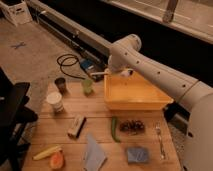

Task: Place brush in tray

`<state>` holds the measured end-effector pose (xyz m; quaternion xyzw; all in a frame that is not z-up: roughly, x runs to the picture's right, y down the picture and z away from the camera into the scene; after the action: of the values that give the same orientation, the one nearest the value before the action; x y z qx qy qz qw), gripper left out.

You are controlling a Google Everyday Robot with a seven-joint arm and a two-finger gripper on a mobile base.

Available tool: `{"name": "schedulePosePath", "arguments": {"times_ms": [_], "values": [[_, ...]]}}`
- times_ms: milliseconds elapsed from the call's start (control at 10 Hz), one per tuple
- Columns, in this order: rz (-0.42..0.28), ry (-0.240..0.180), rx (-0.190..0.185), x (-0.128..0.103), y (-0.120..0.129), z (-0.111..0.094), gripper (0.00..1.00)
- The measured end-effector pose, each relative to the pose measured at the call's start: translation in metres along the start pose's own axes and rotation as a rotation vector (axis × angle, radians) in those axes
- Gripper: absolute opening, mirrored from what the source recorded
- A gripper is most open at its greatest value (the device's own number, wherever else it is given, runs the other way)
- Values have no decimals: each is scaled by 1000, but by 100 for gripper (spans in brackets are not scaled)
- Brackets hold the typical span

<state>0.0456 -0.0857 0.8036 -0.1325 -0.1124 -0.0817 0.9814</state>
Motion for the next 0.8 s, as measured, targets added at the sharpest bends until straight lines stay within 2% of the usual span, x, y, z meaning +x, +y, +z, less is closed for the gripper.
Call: {"name": "schedulePosePath", "arguments": {"times_ms": [300,400,800], "values": [[20,3,0,5,1,1,0],[64,7,-4,17,3,5,0],[272,38,-49,91,25,33,0]]}}
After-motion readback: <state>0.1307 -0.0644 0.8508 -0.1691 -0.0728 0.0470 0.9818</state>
